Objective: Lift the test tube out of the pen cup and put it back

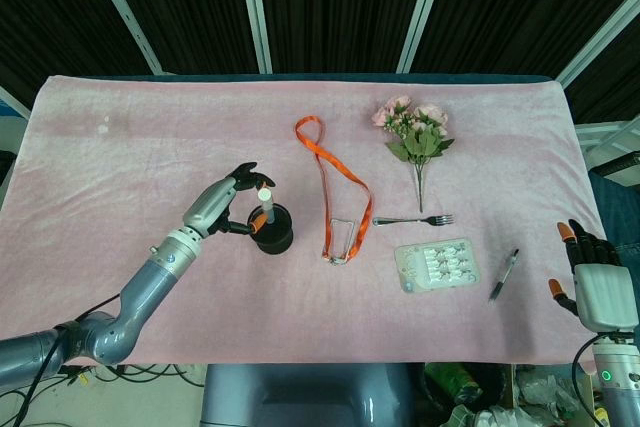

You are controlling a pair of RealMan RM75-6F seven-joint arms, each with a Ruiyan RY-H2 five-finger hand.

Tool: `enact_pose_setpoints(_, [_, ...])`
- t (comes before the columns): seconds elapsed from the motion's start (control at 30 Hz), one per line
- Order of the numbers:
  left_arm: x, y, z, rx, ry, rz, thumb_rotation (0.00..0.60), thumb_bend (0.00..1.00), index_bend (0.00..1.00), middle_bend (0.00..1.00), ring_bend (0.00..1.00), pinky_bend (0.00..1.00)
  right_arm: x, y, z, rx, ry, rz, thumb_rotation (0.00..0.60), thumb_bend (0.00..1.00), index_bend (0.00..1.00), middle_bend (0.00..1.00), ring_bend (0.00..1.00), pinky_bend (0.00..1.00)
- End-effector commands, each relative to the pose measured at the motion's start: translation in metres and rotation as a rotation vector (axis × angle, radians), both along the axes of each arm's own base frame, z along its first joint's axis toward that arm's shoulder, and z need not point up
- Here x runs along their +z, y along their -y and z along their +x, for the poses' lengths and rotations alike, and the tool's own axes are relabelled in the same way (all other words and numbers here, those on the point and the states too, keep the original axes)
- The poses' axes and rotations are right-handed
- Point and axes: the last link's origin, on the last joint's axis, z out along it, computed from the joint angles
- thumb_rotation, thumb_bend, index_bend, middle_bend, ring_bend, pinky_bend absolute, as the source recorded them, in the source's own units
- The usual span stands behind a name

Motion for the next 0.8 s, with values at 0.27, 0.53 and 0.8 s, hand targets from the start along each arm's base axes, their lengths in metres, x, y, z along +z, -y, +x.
enact_pose_setpoints(0.27, [-0.022,-0.002,-0.009,-0.002,-0.103,-0.012,0.6,0.42,0.63,0.25,0.0,0.05,0.0,0.0,-0.001,-0.003,0.0,0.0,0.6,0.21,0.08,0.06,0.15,0.18])
enact_pose_setpoints(0.53, [-0.035,-0.001,-0.012,-0.024,-0.208,-0.007,0.6,0.42,0.6,0.24,0.0,0.04,0.001,0.001,-0.001,-0.008,0.002,-0.005,0.6,0.21,0.08,0.06,0.15,0.18])
enact_pose_setpoints(0.8, [-0.039,-0.002,-0.01,-0.022,-0.237,0.003,0.6,0.42,0.58,0.23,0.0,0.03,0.0,0.001,-0.001,-0.009,0.003,0.002,0.6,0.21,0.08,0.06,0.15,0.18])
